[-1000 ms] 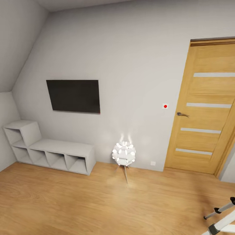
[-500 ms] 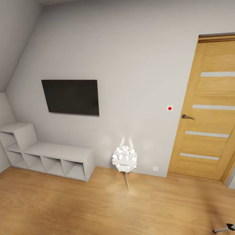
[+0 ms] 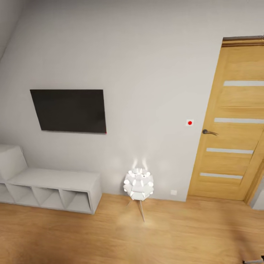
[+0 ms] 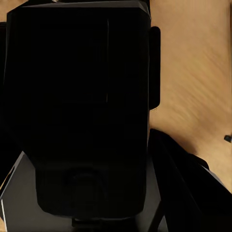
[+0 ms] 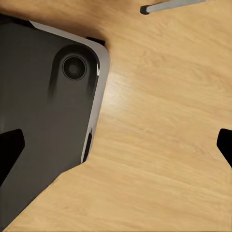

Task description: Attach the digital camera to the camera tripod in the bedroom.

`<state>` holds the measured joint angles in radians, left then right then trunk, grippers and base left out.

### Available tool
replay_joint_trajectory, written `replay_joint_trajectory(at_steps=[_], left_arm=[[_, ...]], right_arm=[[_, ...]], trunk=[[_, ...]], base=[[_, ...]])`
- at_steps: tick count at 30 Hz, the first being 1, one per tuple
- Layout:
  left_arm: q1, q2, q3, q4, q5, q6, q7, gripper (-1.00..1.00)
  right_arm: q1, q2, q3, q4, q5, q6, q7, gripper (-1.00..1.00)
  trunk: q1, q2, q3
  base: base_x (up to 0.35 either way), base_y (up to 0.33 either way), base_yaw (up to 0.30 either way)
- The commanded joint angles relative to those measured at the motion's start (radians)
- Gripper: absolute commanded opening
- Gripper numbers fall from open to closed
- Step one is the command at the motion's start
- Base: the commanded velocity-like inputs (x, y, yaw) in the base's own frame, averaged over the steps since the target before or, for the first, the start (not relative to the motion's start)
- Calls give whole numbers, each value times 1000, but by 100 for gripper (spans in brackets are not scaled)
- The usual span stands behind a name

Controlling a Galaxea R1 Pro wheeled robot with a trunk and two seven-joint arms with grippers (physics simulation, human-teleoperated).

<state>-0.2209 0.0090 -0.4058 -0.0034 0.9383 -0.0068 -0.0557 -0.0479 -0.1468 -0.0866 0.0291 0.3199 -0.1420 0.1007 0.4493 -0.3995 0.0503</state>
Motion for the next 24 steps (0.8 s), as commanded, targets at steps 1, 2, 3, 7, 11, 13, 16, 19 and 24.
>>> replay_joint_trajectory(at_steps=[1, 2, 3, 7, 11, 13, 16, 19, 24], left_arm=[[0, 0, -8, 0, 8, -1, -4, -100], [0, 0, -8, 0, 8, -1, -4, -100], [0, -1, -8, 0, 7, -1, -4, -100], [0, -1, -8, 0, 7, -1, -4, -100], [0, -1, -8, 0, 7, -1, -4, -100], [0, -1, -8, 0, 7, -1, -4, -100], [0, -1, -9, 0, 2, -2, -4, -100], [0, -1, -8, 0, 0, -2, -4, -100], [0, -1, -8, 0, 0, -2, -4, -100]], right_arm=[[-1, 0, -8, 3, 7, -5, 2, 100], [-1, 0, -8, 3, 7, -5, 2, 100], [-1, 0, -8, 3, 7, -5, 2, 100], [-1, 0, -9, 3, 6, -5, 2, 100], [-1, 0, -9, 3, 6, -5, 2, 100], [-1, 0, -9, 3, 6, -5, 2, 100], [-1, 0, -9, 3, 5, -5, 2, 100], [-1, 0, -9, 3, 5, -5, 2, 100], [-1, 0, -9, 3, 5, -6, 2, 100]], trunk=[[1, -1, 0], [1, -1, 0], [1, -1, 0], [1, -1, 0], [1, -1, 0], [1, -1, 0], [1, -1, 0], [1, -1, 0], [1, -1, 0]], base=[[234, 278, -286], [221, 286, -288], [215, 289, -288], [209, 281, -289], [105, 134, -289], [32, 41, -289], [12, 15, -289], [110, 39, -289], [253, 145, -289]])
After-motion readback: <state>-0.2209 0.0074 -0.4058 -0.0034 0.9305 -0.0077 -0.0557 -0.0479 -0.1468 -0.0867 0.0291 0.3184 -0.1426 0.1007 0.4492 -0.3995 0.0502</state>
